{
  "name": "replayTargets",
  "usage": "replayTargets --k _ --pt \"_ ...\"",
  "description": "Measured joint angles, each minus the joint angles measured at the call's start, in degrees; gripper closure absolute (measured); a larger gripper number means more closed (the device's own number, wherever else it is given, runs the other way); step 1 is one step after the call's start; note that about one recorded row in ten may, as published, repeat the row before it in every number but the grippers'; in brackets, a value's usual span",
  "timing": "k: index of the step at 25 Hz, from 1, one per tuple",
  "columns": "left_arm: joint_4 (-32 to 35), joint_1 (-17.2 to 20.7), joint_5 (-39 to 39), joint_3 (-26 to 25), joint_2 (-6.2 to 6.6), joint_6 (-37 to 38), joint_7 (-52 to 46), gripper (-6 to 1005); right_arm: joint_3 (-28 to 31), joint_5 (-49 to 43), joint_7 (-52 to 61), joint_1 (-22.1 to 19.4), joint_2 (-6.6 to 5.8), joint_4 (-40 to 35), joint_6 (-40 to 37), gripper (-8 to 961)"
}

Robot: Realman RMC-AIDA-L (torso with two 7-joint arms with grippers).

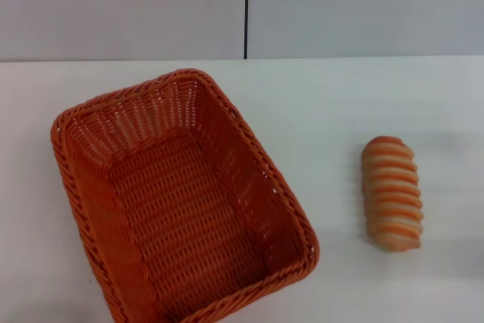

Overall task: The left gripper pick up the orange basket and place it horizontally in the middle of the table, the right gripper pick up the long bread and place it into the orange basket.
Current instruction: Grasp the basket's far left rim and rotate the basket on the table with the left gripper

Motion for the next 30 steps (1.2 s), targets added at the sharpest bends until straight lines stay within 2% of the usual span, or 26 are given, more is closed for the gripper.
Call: replayTargets --k 9,16,18,19,20,23,28,29,30 --pt "1.91 0.54 0.31 -0.14 0.00 1.85 -1.85 153 -0.04 0.00 1.72 -0.63 -0.01 -0.16 -0.48 255" --pt "9.80 -0.51 0.57 1.98 0.30 2.44 -6.57 154 0.06 0.00 2.32 -0.61 -0.20 -0.66 -1.80 255" --pt "14.14 -1.35 0.59 1.91 0.37 1.61 -10.76 154 0.01 0.00 2.33 -0.54 -0.21 -0.88 -1.81 255" --pt "20.13 -2.19 0.67 2.09 0.40 0.79 -17.11 154 -0.04 0.00 2.35 -0.38 -0.24 -1.29 -1.80 255" --pt "20.13 -2.19 0.67 2.09 0.40 0.79 -17.11 154 -0.04 0.00 2.35 -0.38 -0.24 -1.29 -1.80 255" --pt "29.32 -3.28 0.75 2.94 0.23 -0.25 -26.89 155 -0.05 0.00 2.55 -0.13 -0.25 -1.44 -1.76 255" --pt "48.99 -5.24 1.90 10.11 -0.05 -1.40 -46.39 155 -0.04 0.02 3.61 -0.08 -0.28 -2.07 -1.85 255" --pt "56.57 -5.92 2.68 13.28 -0.11 -1.48 -54.78 156 -0.04 0.02 5.24 -0.06 -0.29 -2.43 -1.83 255" --pt "56.57 -5.92 2.68 13.28 -0.11 -1.48 -54.78 156 -0.04 0.02 5.24 -0.06 -0.29 -2.43 -1.83 255"
